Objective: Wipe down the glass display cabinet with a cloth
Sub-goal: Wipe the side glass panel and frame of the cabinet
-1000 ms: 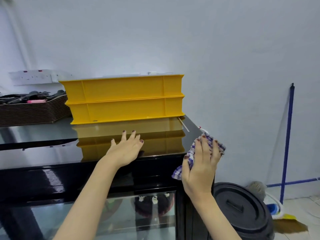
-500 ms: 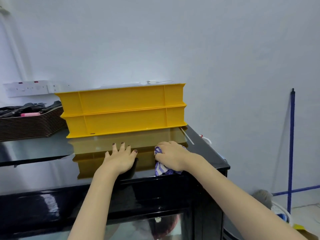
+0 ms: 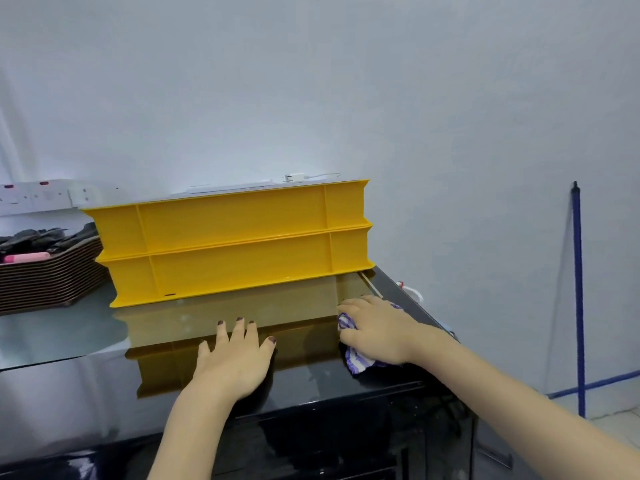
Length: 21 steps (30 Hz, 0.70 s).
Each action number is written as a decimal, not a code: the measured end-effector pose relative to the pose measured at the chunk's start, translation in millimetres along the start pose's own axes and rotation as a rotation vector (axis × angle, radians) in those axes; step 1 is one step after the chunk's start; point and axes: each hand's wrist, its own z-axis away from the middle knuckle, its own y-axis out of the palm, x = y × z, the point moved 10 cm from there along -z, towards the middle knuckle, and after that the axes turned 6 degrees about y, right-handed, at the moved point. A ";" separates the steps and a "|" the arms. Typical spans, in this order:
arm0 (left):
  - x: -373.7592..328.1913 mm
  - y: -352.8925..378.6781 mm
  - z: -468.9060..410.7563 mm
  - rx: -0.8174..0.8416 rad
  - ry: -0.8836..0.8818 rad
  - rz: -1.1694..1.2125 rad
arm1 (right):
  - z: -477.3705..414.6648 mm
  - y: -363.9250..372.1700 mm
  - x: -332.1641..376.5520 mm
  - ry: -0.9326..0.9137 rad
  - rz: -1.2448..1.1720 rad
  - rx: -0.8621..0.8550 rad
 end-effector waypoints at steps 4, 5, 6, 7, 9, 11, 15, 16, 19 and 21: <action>0.6 -2.0 0.6 -0.013 -0.001 0.006 | 32.0 1.6 -5.2 -0.085 -0.051 0.031; 0.1 -2.4 1.3 -0.013 0.000 0.001 | 36.7 -0.2 -13.3 -0.061 -0.037 0.034; -0.5 -2.5 2.5 -0.010 0.000 -0.008 | 39.0 -1.8 -22.1 -0.029 -0.014 0.036; -1.3 -2.9 4.0 -0.008 -0.002 -0.018 | 38.2 -1.5 -31.6 0.007 0.003 0.048; -4.4 -4.5 5.9 -0.009 -0.012 -0.039 | 32.0 -2.5 -45.7 0.041 -0.021 0.067; -5.3 -5.6 9.2 0.002 -0.027 -0.071 | 15.7 -3.0 -51.3 -0.002 -0.034 0.066; -10.5 -3.7 12.6 0.041 -0.065 -0.091 | -41.3 -6.1 -88.0 0.024 -0.165 0.036; -13.6 -2.6 12.8 0.046 -0.084 -0.084 | -55.5 -7.1 -98.6 0.053 -0.248 0.037; -28.8 0.8 8.1 0.059 -0.155 -0.091 | -88.6 -3.4 -118.3 0.084 -0.457 0.045; -34.7 2.6 5.3 0.073 -0.206 -0.097 | -95.8 -0.3 -119.4 0.070 -0.533 0.001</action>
